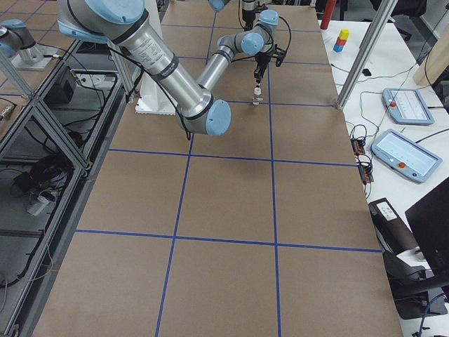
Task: Assemble PPR valve and pipe with both arms
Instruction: 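Carry the chrome fitting with the right gripper over the standing valve, then press the chrome fitting down onto the valve top with the right gripper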
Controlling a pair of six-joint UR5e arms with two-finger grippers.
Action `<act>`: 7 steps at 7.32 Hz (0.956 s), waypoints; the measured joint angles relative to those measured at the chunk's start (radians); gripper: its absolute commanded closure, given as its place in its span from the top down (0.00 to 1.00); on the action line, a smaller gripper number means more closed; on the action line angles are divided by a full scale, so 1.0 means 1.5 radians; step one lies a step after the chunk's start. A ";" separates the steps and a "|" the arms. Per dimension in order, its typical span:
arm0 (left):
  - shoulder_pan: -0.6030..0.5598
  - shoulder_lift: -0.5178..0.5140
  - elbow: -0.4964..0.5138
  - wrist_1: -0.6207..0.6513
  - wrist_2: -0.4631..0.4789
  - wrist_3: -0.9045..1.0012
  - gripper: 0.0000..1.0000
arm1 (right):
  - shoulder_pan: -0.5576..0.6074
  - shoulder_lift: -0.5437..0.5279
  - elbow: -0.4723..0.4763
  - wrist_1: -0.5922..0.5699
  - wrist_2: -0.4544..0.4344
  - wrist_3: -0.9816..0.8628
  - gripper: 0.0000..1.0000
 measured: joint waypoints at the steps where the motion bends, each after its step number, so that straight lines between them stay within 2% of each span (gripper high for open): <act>1: -0.001 0.004 0.000 0.000 0.000 0.008 1.00 | -0.009 0.006 -0.009 0.002 -0.006 0.003 0.00; 4: -0.005 0.011 0.000 0.000 0.000 0.020 1.00 | -0.028 0.035 -0.055 0.005 -0.016 0.004 0.00; 7: -0.006 0.011 0.000 0.000 0.000 0.021 1.00 | -0.031 0.045 -0.069 0.005 -0.022 0.001 0.00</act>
